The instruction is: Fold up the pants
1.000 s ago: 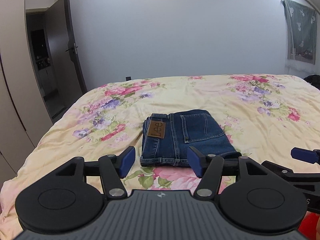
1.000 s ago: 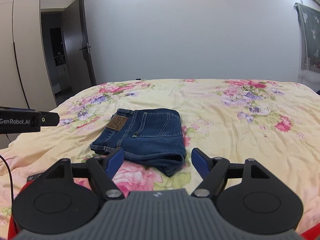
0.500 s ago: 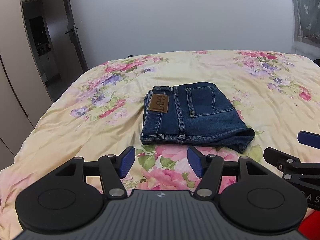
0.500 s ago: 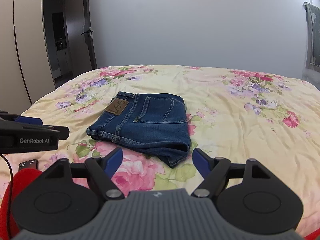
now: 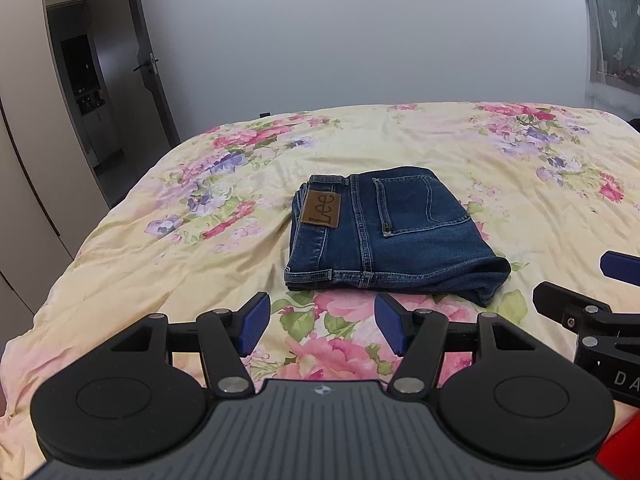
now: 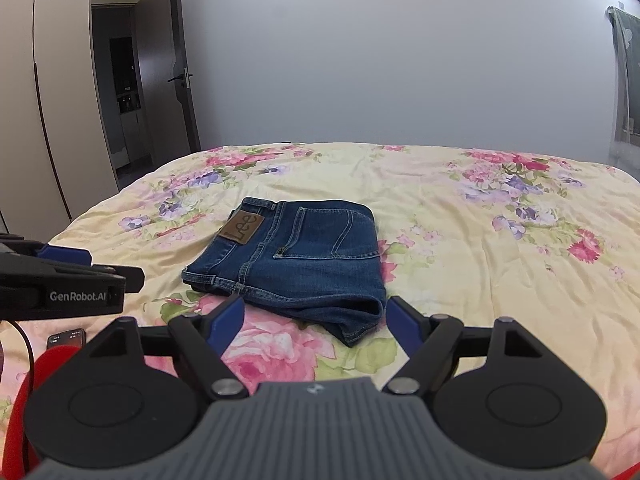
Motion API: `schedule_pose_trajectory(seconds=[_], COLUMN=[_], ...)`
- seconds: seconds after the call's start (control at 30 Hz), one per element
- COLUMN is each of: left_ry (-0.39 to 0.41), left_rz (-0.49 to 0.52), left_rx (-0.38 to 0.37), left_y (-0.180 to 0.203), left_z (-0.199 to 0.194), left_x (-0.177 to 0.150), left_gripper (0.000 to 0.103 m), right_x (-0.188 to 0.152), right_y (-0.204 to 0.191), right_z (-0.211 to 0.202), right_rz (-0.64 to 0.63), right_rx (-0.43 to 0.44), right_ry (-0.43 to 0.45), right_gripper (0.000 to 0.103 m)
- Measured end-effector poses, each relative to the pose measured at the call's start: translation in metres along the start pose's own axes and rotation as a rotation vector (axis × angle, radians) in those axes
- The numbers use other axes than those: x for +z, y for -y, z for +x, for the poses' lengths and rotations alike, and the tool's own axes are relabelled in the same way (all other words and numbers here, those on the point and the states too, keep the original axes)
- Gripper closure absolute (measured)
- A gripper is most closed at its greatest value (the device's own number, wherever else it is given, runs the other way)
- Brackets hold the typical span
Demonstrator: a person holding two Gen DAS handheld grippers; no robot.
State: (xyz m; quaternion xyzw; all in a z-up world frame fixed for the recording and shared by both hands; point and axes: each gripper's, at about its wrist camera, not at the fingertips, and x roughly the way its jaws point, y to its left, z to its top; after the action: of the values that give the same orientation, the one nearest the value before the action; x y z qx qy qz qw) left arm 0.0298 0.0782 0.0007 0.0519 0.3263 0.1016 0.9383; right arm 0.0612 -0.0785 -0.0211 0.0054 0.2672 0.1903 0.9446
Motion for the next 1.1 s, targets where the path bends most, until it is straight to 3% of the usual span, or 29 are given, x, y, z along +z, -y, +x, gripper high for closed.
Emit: schedule_pose_trajectory(seconds=[1.1], left_ry=[-0.001], left_rz=[0.02], left_rx=[0.003], left_y=[0.004], left_z=[-0.0016], left_x=[0.0027], left_gripper=[0.033], right_x=[0.0009], right_y=[-0.0002], right_z=[-0.0046], right_rz=[0.002], right_rx=[0.001], right_ry=[0.014], right_gripper=[0.027])
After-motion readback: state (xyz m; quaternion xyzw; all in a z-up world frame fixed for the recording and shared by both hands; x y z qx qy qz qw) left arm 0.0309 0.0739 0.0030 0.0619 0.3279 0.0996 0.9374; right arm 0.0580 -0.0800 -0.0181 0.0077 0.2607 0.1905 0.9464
